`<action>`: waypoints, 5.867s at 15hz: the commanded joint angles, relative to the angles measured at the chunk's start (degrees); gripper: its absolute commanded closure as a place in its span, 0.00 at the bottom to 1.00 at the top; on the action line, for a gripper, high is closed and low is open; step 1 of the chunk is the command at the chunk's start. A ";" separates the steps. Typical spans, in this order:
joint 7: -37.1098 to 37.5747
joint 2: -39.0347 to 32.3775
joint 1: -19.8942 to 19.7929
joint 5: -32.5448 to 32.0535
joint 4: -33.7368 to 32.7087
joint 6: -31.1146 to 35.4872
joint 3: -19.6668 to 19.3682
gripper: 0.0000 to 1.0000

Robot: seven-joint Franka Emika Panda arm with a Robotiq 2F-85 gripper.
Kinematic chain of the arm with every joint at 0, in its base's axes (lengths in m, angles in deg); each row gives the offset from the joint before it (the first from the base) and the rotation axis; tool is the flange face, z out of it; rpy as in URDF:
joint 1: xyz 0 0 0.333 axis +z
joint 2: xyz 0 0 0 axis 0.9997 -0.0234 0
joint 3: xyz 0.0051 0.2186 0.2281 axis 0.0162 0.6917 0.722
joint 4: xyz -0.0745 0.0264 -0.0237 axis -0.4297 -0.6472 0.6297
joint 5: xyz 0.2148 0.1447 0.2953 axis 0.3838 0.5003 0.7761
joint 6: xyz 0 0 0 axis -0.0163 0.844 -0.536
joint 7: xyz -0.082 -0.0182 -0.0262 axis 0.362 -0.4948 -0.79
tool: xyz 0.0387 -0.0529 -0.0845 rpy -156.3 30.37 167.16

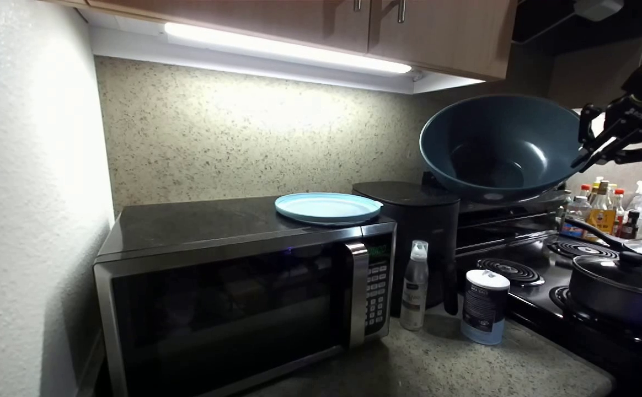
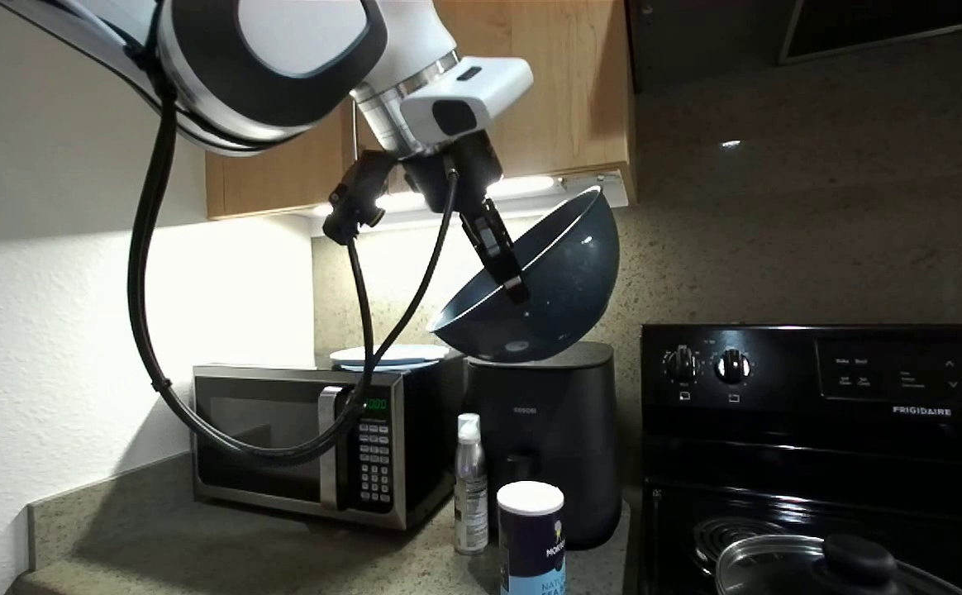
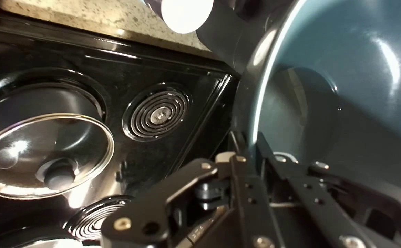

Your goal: Put the bowl on top of the air fryer then place it back down on the counter.

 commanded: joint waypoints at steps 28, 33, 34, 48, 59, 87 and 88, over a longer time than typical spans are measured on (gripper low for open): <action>-18.93 -20.25 17.15 9.40 -18.57 -13.78 -14.63 0.93; -18.48 -24.26 16.52 10.91 -23.43 -18.34 -13.79 0.93; -17.85 -23.96 15.80 9.92 -23.19 -17.03 -13.13 0.93; -18.05 -31.14 15.33 16.93 -32.39 -24.61 -16.68 0.93; -15.55 -34.17 14.35 14.55 -36.93 -29.36 -15.96 0.93; -1.93 -39.90 12.57 13.79 -48.05 -46.28 -15.93 0.93; -2.00 -40.01 12.47 13.60 -48.45 -47.70 -15.96 0.93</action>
